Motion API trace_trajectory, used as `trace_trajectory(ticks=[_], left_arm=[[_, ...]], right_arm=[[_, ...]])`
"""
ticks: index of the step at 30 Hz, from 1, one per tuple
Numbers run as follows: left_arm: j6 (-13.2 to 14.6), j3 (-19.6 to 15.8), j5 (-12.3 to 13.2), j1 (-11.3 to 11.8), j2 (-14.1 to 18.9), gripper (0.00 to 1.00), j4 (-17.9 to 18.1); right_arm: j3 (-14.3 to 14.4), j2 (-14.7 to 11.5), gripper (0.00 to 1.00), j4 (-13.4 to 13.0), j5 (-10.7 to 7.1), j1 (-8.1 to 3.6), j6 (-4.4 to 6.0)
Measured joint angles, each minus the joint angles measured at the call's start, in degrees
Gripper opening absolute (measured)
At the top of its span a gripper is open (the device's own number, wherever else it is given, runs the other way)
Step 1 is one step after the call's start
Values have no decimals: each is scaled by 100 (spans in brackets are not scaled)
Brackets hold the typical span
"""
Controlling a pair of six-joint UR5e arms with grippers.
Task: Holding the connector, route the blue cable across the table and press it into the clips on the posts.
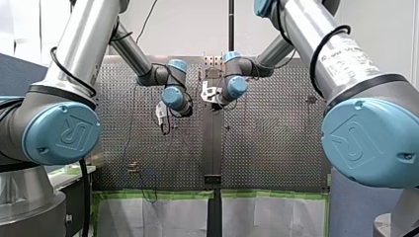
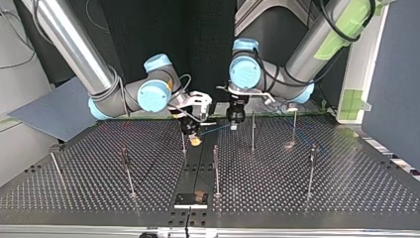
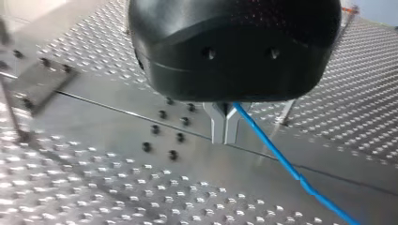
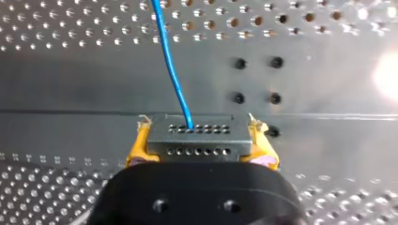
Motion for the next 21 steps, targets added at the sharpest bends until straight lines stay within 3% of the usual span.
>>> trace_trajectory(ticks=[11,21], left_arm=[[-10,0,-29,1,522,0,-261],[-4,51,6,-13,1026,0,-433]], right_arm=[[23,-490,0,414,-2,-6,238],[24,-1008,0,662,-2,-36,267]])
